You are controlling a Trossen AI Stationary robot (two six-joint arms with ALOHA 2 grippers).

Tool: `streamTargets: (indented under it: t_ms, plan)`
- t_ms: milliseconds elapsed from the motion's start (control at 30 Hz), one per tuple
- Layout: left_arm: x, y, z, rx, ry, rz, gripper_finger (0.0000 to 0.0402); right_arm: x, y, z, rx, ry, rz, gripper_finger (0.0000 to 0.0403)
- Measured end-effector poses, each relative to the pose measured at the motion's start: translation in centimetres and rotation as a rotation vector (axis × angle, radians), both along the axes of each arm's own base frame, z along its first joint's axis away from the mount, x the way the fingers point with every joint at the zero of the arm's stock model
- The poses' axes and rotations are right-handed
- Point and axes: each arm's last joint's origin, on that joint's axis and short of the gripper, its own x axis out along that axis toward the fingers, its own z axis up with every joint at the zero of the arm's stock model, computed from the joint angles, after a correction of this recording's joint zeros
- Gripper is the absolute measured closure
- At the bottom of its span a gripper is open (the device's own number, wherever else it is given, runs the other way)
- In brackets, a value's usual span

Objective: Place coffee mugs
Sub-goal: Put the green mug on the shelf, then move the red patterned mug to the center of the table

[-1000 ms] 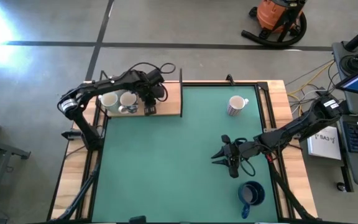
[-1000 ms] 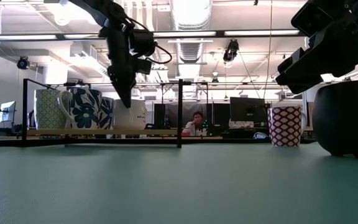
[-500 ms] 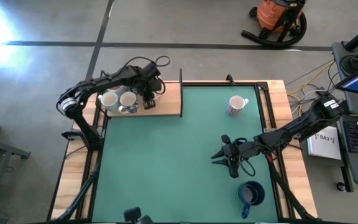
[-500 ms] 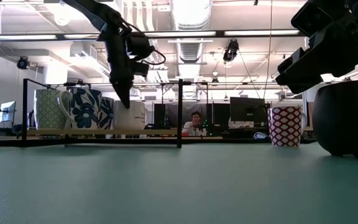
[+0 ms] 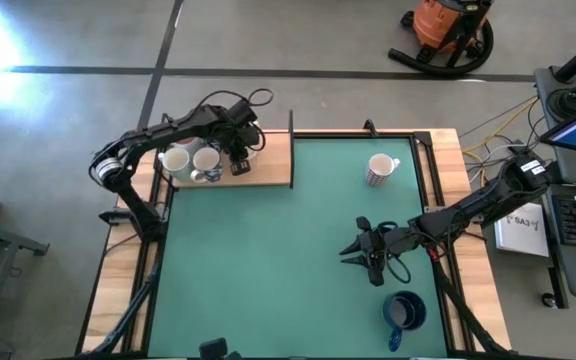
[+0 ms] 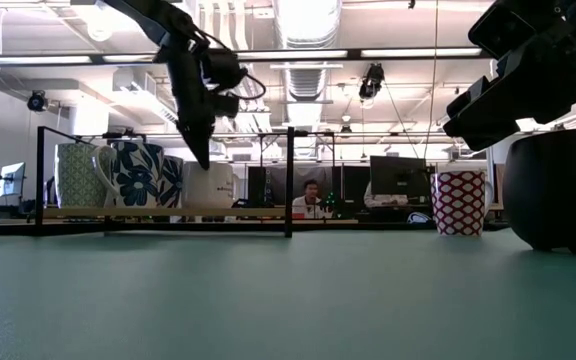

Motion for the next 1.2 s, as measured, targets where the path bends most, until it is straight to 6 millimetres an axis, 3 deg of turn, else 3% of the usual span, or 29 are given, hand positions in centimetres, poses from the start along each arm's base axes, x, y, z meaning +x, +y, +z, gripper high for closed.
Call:
streamTargets:
  t_ms: [267,400,633,933,1200]
  plan:
    - [-0.2,-2.6,3.0,-0.014,-0.138,-0.021,0.0352,0.0,0.0,0.0,0.0,0.0,0.0,0.0316]
    - [0.8,-4.4,3.8,-0.011,-0.198,-0.036,0.0352,0.0,0.0,0.0,0.0,0.0,0.0,0.0316]
    - [3.2,-8.5,4.3,-0.03,-0.267,-0.122,0.0352,0.0,0.0,0.0,0.0,0.0,0.0,0.0316]
    - [5.0,-12.9,4.6,-0.103,-0.348,-0.088,0.0352,0.0,0.0,0.0,-0.003,-0.001,0.0,0.0316]
    - [5.5,-16.3,4.5,-0.053,-0.333,-0.012,0.0352,0.3,0.0,0.8,-0.193,-0.133,0.063,0.0316]
